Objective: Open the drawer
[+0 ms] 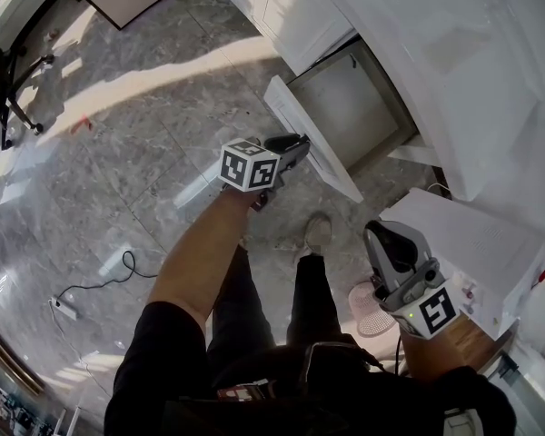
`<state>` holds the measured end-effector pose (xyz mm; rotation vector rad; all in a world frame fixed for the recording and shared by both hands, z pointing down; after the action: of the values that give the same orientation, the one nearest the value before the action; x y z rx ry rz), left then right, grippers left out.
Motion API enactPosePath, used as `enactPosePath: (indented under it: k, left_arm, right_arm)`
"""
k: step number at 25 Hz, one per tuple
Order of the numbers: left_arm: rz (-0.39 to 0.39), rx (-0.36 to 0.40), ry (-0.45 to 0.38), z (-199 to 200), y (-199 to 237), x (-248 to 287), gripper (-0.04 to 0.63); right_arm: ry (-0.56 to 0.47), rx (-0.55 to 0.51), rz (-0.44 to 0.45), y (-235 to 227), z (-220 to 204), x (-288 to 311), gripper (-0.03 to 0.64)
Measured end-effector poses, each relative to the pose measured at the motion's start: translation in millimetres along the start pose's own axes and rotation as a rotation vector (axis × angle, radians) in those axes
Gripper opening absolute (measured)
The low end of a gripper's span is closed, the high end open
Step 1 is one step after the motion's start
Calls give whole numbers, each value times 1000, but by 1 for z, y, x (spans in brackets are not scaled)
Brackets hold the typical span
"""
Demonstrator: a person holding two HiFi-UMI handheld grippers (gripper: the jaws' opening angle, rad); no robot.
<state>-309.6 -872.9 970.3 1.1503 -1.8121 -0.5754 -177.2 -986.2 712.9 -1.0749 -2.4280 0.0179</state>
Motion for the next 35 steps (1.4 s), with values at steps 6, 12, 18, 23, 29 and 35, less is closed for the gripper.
enactPosePath:
  k: [6, 12, 18, 23, 29, 35]
  left_arm:
    - [-3, -38, 36, -14, -13, -16, 153]
    - [-19, -54, 51, -23, -41, -55, 160]
    - [-69, -16, 64, -23, -121, -91, 160]
    - [-100, 70, 14, 10, -187, -115, 149]
    - [-135, 181, -88, 74, -266, -137, 0]
    - [-178, 312, -145, 131, -349, -169, 0]
  right_arm:
    - [17, 13, -13, -1, 6, -14, 3]
    - [-25, -13, -57, -8, 36, -26, 3]
    - [-24, 2, -101, -15, 74, -61, 3]
    - [-29, 11, -120, -20, 100, -94, 3]
    - [-86, 41, -116, -18, 145, -133, 3]
    - [-31, 71, -121, -23, 173, -168, 3]
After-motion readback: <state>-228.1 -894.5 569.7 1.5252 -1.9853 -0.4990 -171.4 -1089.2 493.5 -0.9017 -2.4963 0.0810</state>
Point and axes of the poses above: the fingertips, and each gripper's own axes: x forward along the fingers, y to its left, z out of its top, the point moved 5 cm from there along -x, backward along the fingers, and after that the axes turned 7 degrees about y, right-handed, at the moved point
